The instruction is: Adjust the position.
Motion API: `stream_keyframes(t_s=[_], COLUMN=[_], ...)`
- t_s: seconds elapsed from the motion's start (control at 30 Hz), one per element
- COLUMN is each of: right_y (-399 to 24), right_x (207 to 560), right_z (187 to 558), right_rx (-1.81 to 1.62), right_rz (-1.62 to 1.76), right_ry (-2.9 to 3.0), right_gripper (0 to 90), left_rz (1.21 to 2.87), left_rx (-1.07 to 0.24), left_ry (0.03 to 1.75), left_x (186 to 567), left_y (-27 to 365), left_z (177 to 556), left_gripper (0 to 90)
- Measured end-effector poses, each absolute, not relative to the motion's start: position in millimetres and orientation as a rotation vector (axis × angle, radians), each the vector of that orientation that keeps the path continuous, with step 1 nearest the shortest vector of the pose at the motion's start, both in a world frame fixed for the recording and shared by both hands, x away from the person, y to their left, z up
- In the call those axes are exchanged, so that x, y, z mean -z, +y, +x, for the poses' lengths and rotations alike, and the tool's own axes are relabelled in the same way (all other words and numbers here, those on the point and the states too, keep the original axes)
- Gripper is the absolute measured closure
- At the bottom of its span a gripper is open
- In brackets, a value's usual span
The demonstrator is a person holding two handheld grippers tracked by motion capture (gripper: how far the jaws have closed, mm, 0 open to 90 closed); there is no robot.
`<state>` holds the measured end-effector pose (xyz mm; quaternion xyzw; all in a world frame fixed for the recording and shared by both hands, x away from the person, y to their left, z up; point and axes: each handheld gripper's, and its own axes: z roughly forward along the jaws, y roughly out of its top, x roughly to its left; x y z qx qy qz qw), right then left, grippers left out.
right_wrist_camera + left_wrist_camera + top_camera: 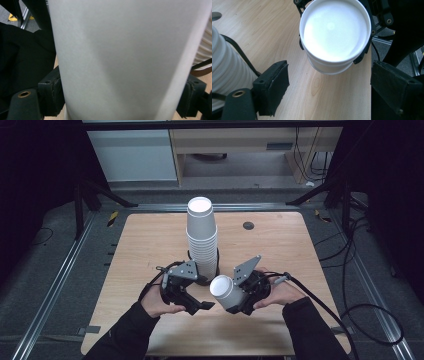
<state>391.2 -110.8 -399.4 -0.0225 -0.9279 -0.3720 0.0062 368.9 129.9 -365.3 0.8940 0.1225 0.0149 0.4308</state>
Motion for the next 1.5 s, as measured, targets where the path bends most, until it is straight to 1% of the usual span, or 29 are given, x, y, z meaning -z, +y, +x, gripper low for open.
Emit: stream_keyframes(t_s=[0.1, 0.6, 0.77, 1.2, 1.5], right_y=[-110.2, -103.9, -96.7, -94.8, -93.7], right_x=[399.9, 405.8, 402.5, 400.7, 402.8], right_z=[390.7, 388.5, 387.2, 388.9, 389.7], right_rx=[1.159, 1.134, 1.124, 1.143, 1.119], right_rz=[-0.069, -0.035, 0.006, -0.006, -0.014], right_ry=[-2.904, -2.905, -2.913, -2.902, -2.906], right_gripper=[16.0, 16.0, 16.0, 16.0, 16.3], left_rz=[2.237, 2.266, 2.275, 2.314, 2.324], left_rx=[-0.032, 0.025, 0.034, 0.039, 0.051], left_ry=[0.299, 0.271, 0.27, 0.289, 0.304], left_x=[364.2, 365.6, 368.1, 372.1, 374.3], left_y=[123.9, 98.8, 94.4, 91.5, 90.9], left_z=[370.7, 374.8, 376.7, 378.0, 379.4], left_gripper=[12.9, 12.6, 13.1, 19.5, 20.8])
